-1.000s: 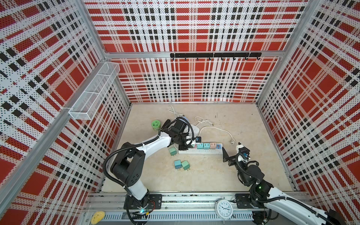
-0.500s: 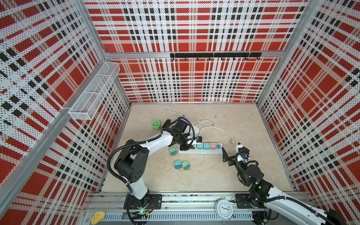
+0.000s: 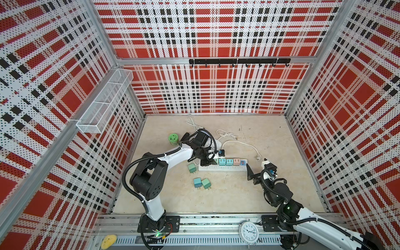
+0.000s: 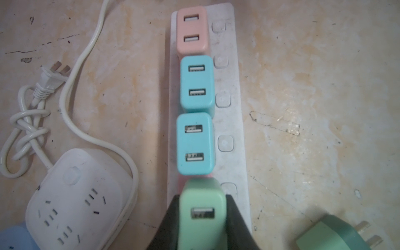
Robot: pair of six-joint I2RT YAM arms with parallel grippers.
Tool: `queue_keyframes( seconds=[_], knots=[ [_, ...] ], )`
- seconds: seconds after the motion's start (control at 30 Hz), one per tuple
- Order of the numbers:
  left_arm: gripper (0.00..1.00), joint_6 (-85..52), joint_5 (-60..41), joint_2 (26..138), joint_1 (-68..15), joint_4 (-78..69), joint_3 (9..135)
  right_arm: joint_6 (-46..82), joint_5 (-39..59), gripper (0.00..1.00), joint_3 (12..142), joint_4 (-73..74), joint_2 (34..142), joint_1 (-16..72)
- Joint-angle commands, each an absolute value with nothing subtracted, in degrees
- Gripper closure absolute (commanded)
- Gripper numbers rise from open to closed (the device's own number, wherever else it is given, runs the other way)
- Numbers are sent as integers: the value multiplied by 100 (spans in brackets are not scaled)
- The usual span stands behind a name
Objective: Insert the plug
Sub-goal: 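Move the light green adapter with the left gripper above the next free socket, then lower the light green adapter into the socket beside the teal adapters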
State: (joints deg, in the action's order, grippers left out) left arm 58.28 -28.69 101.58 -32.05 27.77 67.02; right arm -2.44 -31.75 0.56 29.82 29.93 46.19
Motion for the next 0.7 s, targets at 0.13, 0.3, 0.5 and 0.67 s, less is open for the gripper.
queue_keyframes(
  seconds=[0.13, 0.3, 0.5, 0.67],
  knots=[
    [100, 5929, -3059, 10345, -3221, 3067, 6939, -218, -3194, 0, -26, 3225, 2971, 4592],
    [100, 5985, -2947, 10392, -3320, 3144, 6966, -205, -3185, 0, -24, 3208, 2963, 4594],
    [100, 6067, -2857, 10477, -3432, 3378, 7066, -214, -3165, 0, -27, 3210, 2966, 4588],
    [100, 5998, -3132, 10389, -3369, 3393, 7092, -220, -3126, 0, -24, 3191, 2953, 4587]
  ],
)
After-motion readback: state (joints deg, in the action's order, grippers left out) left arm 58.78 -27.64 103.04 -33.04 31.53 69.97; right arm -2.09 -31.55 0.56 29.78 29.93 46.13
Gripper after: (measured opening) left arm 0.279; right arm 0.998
